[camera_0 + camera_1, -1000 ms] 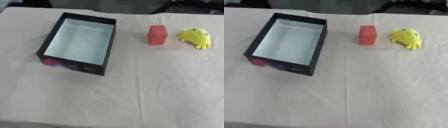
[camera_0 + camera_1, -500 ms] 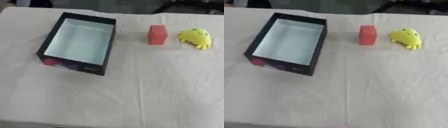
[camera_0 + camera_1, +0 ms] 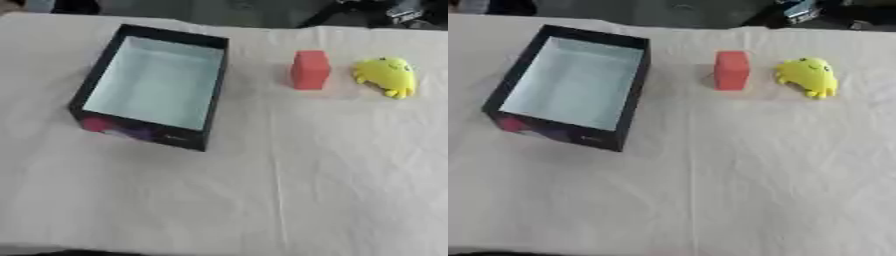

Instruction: Pick up objects on the table and place them in the box.

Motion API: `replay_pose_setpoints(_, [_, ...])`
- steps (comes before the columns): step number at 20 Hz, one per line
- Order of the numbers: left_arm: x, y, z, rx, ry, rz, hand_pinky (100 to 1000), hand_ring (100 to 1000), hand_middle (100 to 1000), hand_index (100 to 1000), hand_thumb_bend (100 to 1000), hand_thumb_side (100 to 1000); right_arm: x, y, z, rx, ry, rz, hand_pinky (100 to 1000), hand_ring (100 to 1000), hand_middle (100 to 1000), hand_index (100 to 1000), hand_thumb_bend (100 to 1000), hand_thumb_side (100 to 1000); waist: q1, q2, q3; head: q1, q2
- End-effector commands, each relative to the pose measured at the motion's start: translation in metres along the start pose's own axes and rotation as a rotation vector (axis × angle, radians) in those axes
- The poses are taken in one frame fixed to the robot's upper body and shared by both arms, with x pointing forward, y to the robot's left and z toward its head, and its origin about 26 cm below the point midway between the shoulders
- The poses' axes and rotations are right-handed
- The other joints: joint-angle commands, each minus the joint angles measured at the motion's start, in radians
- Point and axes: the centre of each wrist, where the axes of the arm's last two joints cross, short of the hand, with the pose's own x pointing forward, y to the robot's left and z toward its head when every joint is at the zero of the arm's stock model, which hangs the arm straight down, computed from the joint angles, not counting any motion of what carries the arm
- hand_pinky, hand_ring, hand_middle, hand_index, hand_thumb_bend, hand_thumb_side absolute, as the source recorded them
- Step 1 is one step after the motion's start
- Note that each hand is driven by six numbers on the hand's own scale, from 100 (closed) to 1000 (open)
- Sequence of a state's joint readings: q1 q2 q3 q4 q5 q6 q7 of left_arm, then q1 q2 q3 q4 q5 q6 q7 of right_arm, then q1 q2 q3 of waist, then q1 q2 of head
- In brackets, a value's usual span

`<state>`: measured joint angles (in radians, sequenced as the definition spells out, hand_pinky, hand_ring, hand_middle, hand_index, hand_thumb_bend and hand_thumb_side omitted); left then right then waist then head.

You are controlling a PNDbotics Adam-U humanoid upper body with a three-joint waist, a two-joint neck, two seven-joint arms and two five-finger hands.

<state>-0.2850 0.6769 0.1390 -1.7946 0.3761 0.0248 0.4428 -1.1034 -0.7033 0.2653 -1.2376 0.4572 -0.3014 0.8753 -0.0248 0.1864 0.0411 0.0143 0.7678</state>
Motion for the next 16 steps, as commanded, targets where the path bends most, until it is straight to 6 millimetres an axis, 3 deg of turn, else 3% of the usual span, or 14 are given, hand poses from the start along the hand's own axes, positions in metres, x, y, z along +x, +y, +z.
replay_pose_setpoints(1, [0.010, 0.002, -0.006, -0.007, -0.038, -0.016, 803, 771, 814, 883, 680, 677, -0.003, -0.008, -0.002, 0.011, -0.031, -0.009, 985, 964, 924, 946, 538, 340, 0.002, -0.016, 0.000, -0.004, 0.002])
replay_pose_setpoints(8, [0.009, 0.000, -0.006, -0.015, -0.035, -0.007, 802, 771, 814, 882, 677, 673, -0.001, -0.002, -0.030, 0.038, -0.092, -0.078, 994, 968, 933, 943, 496, 240, 0.003, -0.020, 0.001, -0.017, 0.002])
replay_pose_setpoints(16, [0.009, 0.000, -0.006, -0.016, -0.034, -0.002, 800, 768, 813, 881, 679, 667, 0.005, 0.016, -0.055, 0.101, -0.154, -0.086, 997, 965, 932, 939, 510, 268, -0.001, -0.026, -0.001, -0.025, 0.002])
